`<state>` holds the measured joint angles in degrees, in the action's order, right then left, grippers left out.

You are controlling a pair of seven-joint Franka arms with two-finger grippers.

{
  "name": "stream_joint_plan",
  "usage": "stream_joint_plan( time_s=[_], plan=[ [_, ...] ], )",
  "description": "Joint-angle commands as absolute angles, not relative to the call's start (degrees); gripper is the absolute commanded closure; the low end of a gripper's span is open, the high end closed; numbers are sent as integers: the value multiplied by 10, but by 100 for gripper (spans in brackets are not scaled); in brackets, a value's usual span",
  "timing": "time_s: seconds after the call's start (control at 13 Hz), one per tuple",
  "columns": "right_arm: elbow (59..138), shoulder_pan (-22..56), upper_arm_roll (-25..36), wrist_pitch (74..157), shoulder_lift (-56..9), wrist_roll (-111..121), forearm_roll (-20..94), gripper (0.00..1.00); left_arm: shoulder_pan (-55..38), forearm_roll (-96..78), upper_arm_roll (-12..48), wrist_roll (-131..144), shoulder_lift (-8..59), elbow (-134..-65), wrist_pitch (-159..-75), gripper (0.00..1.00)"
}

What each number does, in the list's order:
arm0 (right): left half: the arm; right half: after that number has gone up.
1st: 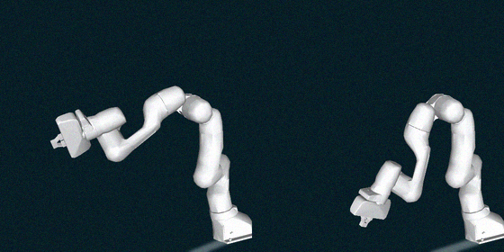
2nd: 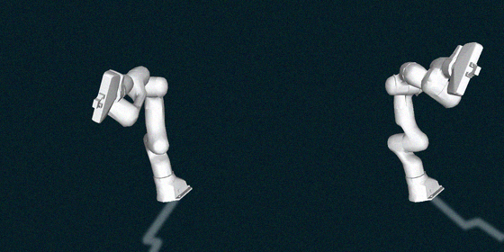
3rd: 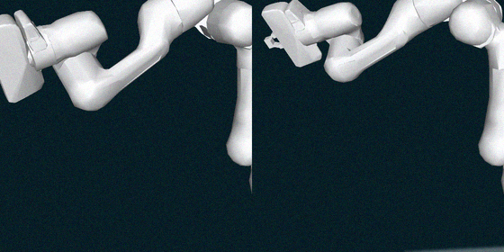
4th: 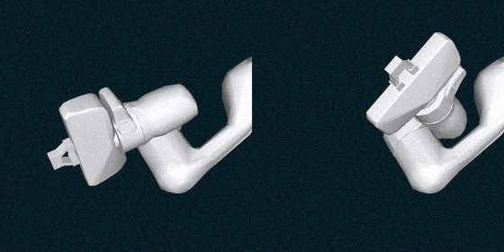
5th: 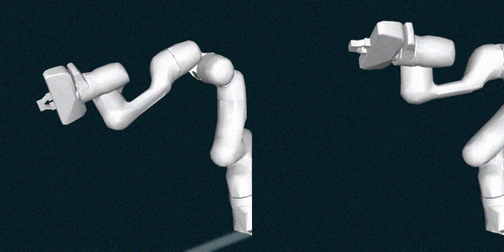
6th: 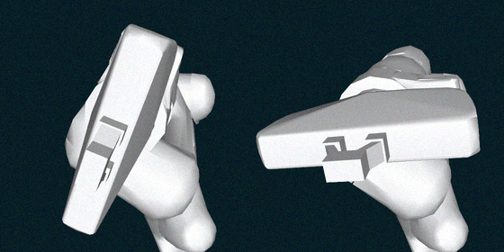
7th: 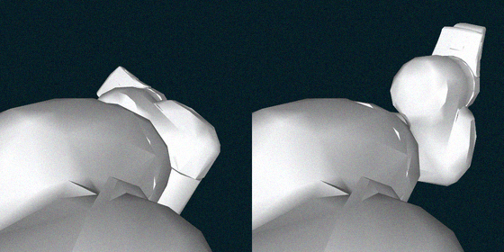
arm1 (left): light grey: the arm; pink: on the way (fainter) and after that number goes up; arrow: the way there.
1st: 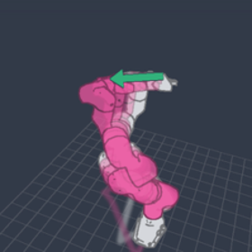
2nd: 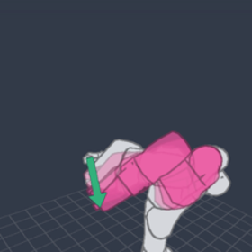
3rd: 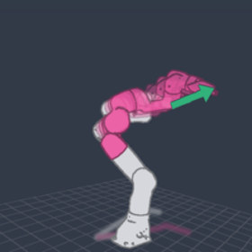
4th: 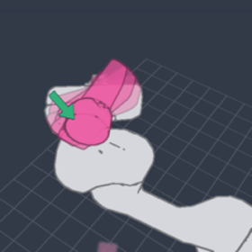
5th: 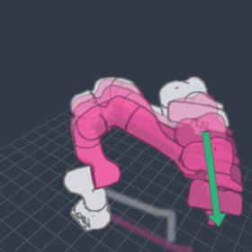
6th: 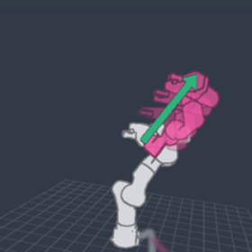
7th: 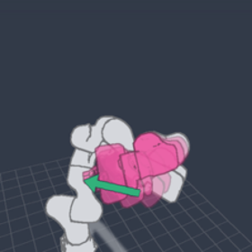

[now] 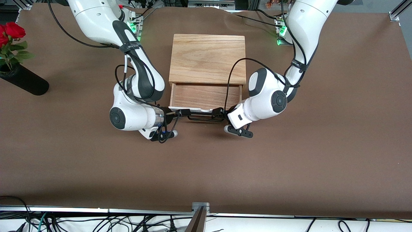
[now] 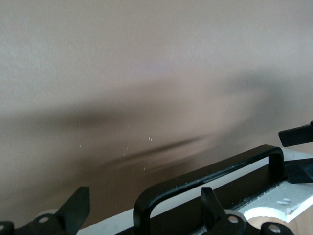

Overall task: Close drawer with both arms simultaneously
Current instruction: 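Push the white drawer front into the cabinet with both grippers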

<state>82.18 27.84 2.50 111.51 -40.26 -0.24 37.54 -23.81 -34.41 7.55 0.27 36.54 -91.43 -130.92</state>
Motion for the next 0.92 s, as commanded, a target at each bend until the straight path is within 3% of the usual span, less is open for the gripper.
stream_joint_plan(
  time_s=[0.0,0.85],
  plan=[
    [875,288,18,1109,-376,-10,377,0,-236,-359,77,-9,355,-922,-1213,0],
    [1062,289,-1,1111,-246,-33,377,0,-214,-359,76,-7,336,-918,-993,0]
  ],
)
